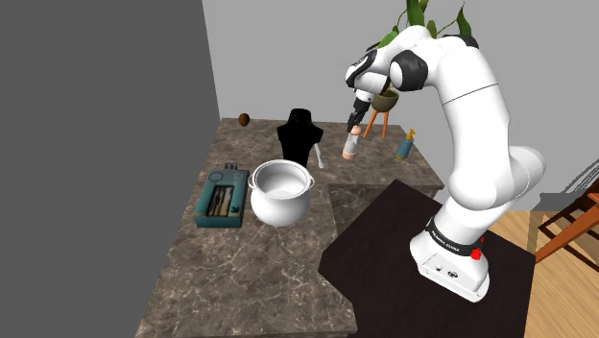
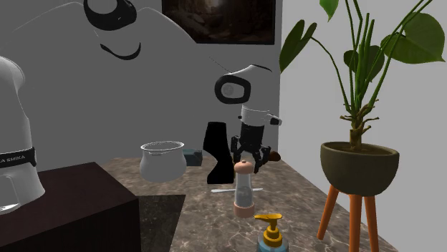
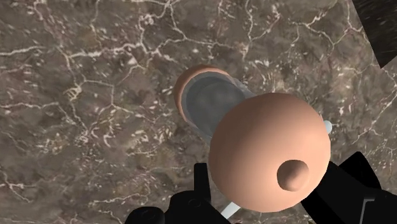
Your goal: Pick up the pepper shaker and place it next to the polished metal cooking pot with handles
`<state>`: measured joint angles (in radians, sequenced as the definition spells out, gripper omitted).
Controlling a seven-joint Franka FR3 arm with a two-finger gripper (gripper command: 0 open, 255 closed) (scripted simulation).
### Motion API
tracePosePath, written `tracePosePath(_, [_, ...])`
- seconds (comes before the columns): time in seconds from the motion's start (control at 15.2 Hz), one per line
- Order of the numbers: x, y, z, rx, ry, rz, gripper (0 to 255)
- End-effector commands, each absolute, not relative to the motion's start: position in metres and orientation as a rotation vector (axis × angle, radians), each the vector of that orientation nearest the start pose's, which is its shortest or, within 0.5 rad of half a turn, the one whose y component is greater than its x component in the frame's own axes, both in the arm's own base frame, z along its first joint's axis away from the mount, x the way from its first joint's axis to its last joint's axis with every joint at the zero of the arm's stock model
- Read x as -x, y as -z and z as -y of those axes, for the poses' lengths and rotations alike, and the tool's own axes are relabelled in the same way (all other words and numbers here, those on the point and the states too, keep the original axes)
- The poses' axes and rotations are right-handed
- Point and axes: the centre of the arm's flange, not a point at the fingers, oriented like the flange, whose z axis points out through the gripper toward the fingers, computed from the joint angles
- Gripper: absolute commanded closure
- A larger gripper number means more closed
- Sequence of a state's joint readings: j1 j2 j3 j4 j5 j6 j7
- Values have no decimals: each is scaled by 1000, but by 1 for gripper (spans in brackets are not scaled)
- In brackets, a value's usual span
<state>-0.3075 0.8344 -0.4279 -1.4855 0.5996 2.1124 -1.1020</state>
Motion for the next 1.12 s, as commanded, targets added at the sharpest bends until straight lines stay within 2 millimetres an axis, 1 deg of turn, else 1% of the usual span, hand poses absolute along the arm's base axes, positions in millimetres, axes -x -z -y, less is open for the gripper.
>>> tracePosePath(0.0, [-570,-198,413,2943,104,191,255])
tracePosePath(0.26, [-570,-198,413,2943,104,191,255])
tracePosePath(1.06, [-570,-261,413,2943,104,191,255])
